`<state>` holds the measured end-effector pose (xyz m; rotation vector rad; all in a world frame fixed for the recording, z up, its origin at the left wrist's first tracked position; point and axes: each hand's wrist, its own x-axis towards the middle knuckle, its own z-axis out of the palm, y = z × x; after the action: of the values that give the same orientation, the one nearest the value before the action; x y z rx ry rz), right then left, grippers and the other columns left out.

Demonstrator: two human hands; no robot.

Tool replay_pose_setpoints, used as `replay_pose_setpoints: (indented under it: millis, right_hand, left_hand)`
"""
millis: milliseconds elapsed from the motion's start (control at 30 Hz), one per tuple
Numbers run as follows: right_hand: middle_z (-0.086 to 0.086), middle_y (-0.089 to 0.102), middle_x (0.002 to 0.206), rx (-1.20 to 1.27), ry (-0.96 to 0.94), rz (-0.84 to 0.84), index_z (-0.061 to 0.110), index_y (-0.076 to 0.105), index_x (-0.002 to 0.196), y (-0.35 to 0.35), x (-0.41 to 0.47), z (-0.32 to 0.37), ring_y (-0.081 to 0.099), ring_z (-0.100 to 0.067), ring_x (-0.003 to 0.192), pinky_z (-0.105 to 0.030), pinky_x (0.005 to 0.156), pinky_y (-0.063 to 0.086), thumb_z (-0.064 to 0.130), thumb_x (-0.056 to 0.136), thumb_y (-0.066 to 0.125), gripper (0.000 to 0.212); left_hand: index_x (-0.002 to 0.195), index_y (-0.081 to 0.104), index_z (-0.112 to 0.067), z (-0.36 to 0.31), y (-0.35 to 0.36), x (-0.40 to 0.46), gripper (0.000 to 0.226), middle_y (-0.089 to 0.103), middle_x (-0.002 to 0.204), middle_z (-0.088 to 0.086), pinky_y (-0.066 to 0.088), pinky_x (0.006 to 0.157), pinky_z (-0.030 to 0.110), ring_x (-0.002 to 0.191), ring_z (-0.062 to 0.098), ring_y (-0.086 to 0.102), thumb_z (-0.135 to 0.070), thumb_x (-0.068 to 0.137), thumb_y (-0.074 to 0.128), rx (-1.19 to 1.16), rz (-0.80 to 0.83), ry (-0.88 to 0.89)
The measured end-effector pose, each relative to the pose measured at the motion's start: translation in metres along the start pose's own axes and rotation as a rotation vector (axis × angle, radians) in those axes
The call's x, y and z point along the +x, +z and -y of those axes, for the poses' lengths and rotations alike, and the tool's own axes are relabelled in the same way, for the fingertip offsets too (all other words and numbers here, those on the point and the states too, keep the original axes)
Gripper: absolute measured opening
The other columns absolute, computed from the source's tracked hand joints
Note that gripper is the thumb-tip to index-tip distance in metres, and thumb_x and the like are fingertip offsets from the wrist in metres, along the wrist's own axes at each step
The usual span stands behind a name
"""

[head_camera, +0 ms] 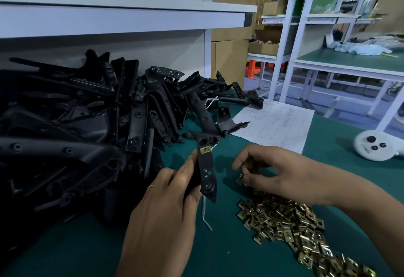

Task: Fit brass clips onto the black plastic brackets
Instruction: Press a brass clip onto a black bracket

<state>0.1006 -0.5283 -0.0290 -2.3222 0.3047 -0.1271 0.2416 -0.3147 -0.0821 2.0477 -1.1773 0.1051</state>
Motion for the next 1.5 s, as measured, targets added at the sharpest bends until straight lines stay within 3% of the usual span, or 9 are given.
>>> replay_pose_setpoints:
  millis: [200, 400, 667, 833, 933, 1100, 1233, 1400, 1500]
  right_hand:
    - [0.008, 0.072, 0.103, -0.028, -0.075, 0.034, 0.028, 0.071, 0.101, 0.001, 0.000, 0.004, 0.067, -0.011, 0.100, -0.032, 0.093, 0.053, 0.023, 0.102, 0.066, 0.007]
    - [0.011, 0.066, 0.089, 0.007, -0.081, 0.072, 0.025, 0.067, 0.098, 0.005, 0.000, 0.007, 0.058, -0.002, 0.082, -0.016, 0.077, 0.044, 0.026, 0.103, 0.065, 0.005]
    - [0.016, 0.061, 0.079, -0.074, 0.000, 0.100, 0.024, 0.060, 0.091, 0.011, 0.000, 0.012, 0.049, 0.002, 0.068, -0.014, 0.067, 0.041, 0.032, 0.108, 0.052, 0.021]
    - [0.006, 0.068, 0.091, -0.097, -0.058, 0.097, 0.025, 0.062, 0.093, 0.015, -0.001, 0.015, 0.061, -0.017, 0.083, -0.039, 0.080, 0.051, 0.036, 0.107, 0.056, 0.019]
    - [0.004, 0.066, 0.095, -0.118, -0.120, 0.036, 0.023, 0.066, 0.088, 0.015, 0.000, 0.016, 0.065, -0.016, 0.092, -0.042, 0.086, 0.051, 0.032, 0.099, 0.069, 0.015]
    - [-0.003, 0.073, 0.090, 0.150, -0.154, -0.075, 0.011, 0.058, 0.072, 0.014, 0.000, 0.015, 0.071, -0.021, 0.090, -0.040, 0.082, 0.056, 0.003, 0.088, 0.073, 0.023]
    - [-0.022, 0.061, 0.080, 0.280, -0.191, -0.125, 0.006, 0.056, 0.079, 0.014, 0.001, 0.017, 0.056, -0.025, 0.072, -0.036, 0.068, 0.047, 0.005, 0.089, 0.073, 0.020]
    - [-0.012, 0.065, 0.075, 0.407, -0.206, -0.115, 0.005, 0.060, 0.088, 0.017, 0.005, 0.019, 0.063, -0.024, 0.070, -0.029, 0.070, 0.052, 0.010, 0.092, 0.077, 0.017]
    - [-0.008, 0.067, 0.077, 0.448, -0.185, -0.088, 0.003, 0.062, 0.089, 0.019, 0.006, 0.020, 0.063, -0.021, 0.069, -0.025, 0.069, 0.053, 0.009, 0.090, 0.077, 0.016]
  left_hand:
    - [0.140, -0.004, -0.077, 0.000, 0.000, -0.001, 0.063, 0.036, 0.121, -0.032, 0.046, 0.081, 0.020, 0.107, -0.005, 0.047, -0.053, 0.092, 0.029, -0.006, -0.005, 0.000]
    - [0.141, -0.003, -0.076, -0.002, 0.000, -0.001, 0.062, 0.035, 0.126, -0.034, 0.046, 0.086, 0.023, 0.110, -0.006, 0.044, -0.052, 0.093, 0.030, -0.004, -0.016, -0.004]
    - [0.142, 0.006, -0.075, -0.001, 0.001, -0.002, 0.058, 0.038, 0.122, -0.031, 0.048, 0.084, 0.027, 0.108, 0.000, 0.049, -0.055, 0.095, 0.032, -0.017, -0.033, 0.003]
    - [0.140, 0.022, -0.068, 0.001, 0.002, -0.003, 0.049, 0.041, 0.118, -0.033, 0.044, 0.078, 0.024, 0.106, -0.009, 0.048, -0.070, 0.092, 0.028, -0.041, -0.060, 0.008]
    - [0.139, 0.020, -0.070, -0.001, 0.002, -0.003, 0.048, 0.040, 0.119, -0.032, 0.045, 0.079, 0.023, 0.108, -0.008, 0.048, -0.070, 0.092, 0.028, -0.033, -0.051, 0.001]
    - [0.140, 0.015, -0.070, -0.004, -0.001, -0.002, 0.051, 0.038, 0.120, -0.031, 0.049, 0.086, 0.031, 0.107, -0.001, 0.049, -0.067, 0.091, 0.031, -0.021, -0.019, -0.025]
    - [0.141, 0.013, -0.071, 0.000, 0.001, -0.001, 0.051, 0.038, 0.118, -0.031, 0.047, 0.083, 0.028, 0.106, -0.002, 0.049, -0.064, 0.094, 0.033, -0.003, -0.018, -0.015]
    - [0.144, 0.014, -0.073, 0.002, 0.004, -0.001, 0.058, 0.039, 0.115, -0.032, 0.041, 0.072, 0.016, 0.100, -0.001, 0.052, -0.056, 0.095, 0.039, 0.036, -0.014, -0.016]
    - [0.145, 0.009, -0.075, 0.000, 0.003, -0.001, 0.061, 0.040, 0.112, -0.028, 0.045, 0.072, 0.020, 0.097, 0.002, 0.053, -0.057, 0.095, 0.038, 0.054, -0.021, 0.008]
